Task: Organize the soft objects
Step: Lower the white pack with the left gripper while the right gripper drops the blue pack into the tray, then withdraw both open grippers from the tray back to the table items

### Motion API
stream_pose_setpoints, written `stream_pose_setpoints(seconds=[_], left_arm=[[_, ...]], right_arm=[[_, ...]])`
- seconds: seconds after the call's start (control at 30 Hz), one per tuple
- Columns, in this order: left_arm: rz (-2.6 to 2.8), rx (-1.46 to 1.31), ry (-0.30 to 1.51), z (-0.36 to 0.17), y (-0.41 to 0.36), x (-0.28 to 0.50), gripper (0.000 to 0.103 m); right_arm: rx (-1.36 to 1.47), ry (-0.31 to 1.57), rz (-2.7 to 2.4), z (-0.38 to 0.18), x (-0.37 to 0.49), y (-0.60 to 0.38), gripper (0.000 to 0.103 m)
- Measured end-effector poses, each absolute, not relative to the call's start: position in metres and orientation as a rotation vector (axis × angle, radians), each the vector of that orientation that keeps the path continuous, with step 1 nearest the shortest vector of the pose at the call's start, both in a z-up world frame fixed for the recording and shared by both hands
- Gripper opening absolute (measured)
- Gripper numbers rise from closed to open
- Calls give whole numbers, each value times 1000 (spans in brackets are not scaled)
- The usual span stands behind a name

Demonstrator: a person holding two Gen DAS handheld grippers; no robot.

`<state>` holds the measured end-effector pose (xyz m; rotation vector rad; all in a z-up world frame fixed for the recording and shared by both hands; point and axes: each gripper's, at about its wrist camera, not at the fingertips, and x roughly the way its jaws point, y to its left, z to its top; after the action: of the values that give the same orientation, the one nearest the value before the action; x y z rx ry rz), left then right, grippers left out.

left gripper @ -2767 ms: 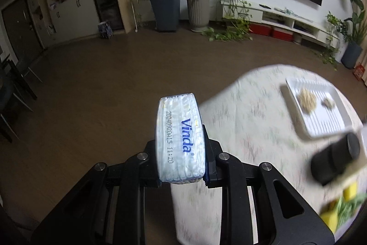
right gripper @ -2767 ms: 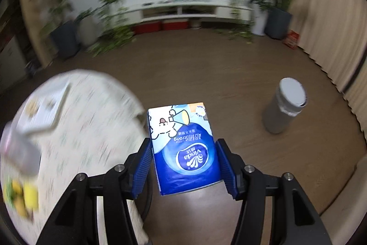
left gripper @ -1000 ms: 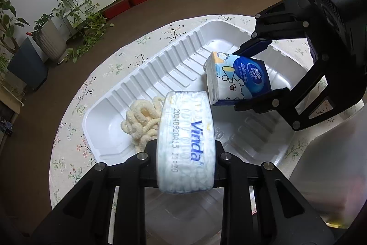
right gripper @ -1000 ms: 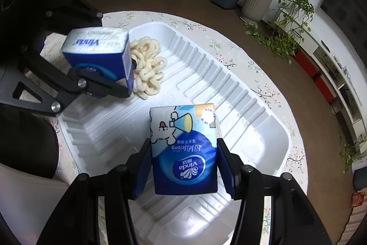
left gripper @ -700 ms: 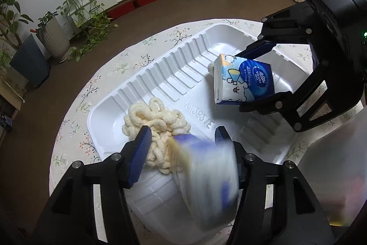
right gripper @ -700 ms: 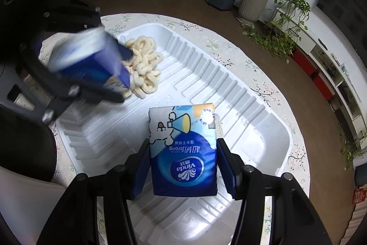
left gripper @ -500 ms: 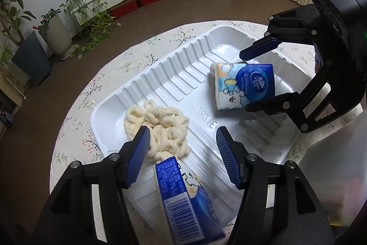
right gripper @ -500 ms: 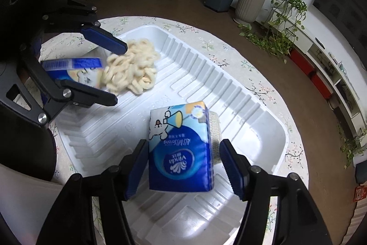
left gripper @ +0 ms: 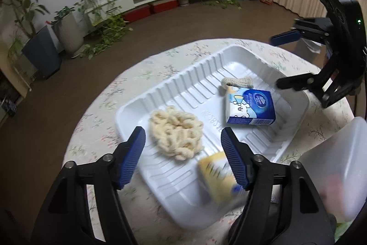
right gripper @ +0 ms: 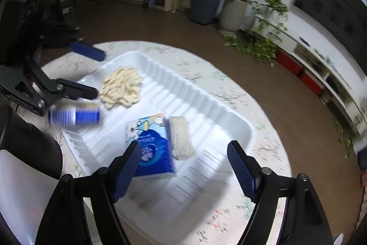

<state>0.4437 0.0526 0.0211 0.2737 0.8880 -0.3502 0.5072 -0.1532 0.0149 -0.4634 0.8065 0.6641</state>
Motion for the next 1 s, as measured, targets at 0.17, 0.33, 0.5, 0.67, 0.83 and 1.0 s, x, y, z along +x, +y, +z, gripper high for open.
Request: stream_pose_setpoints(seconds=[0.17,0.33,0.5,0.67,0.83,1.0], left_arm=[[-282,233,851,40,75,427,88],[-188,171,795,64,105,401,103],[-100,87,750,82,135,373,103],[-33,1,725,91,164,331,103],[13,-49,708,90,185,284,103],[57,-86,705,81,201,234,103]], right_arm=[[-372,789,584,37,502,-187,92],[-298,752,515,65,488,-222,103],[-231,700,435,94,465,-261,103],[-162,671,354,111,436,-301,103],[-85,664,269,115,397,-345,103],[-20,668,203,111,351,-382,103]])
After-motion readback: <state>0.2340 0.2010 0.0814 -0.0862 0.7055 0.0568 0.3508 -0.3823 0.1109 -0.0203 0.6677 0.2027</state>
